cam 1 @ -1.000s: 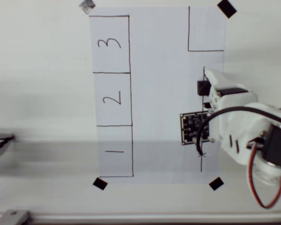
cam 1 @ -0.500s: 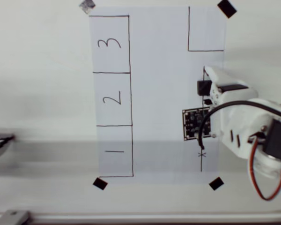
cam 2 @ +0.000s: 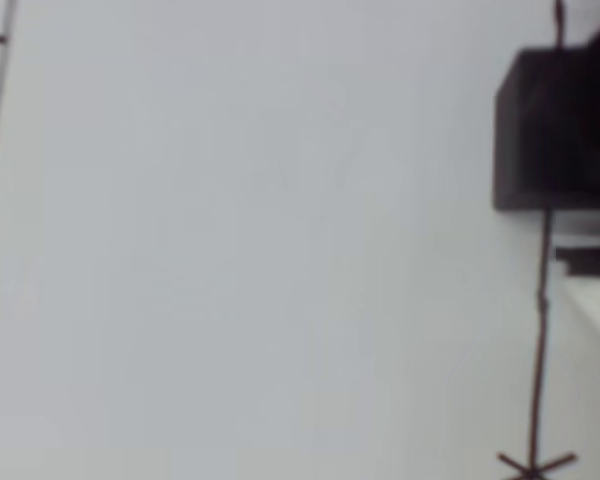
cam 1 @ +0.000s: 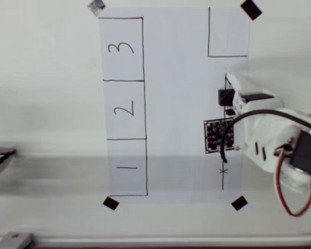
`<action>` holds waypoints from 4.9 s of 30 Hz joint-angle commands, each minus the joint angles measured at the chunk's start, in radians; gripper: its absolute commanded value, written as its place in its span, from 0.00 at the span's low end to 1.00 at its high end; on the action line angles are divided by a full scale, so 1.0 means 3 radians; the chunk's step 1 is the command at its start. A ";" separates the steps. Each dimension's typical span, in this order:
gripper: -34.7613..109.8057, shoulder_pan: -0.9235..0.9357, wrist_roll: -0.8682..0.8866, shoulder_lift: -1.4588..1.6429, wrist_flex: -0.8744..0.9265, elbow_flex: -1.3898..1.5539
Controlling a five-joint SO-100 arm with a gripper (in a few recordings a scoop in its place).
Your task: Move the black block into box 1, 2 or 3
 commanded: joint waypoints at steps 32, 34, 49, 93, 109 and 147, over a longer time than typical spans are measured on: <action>0.24 -0.0097 0.0297 0.0072 -0.0307 -0.0097; 0.24 -0.0123 0.0389 0.0072 -0.0307 -0.0220; 0.24 -0.0240 0.1064 -0.0281 -0.0307 -0.1447; 0.24 0.0353 0.1386 -0.2736 -0.0593 -0.4408; 0.24 0.0363 0.1355 -0.2981 -0.0634 -0.4566; 0.40 0.0205 0.1764 -0.1994 -0.0680 -0.3702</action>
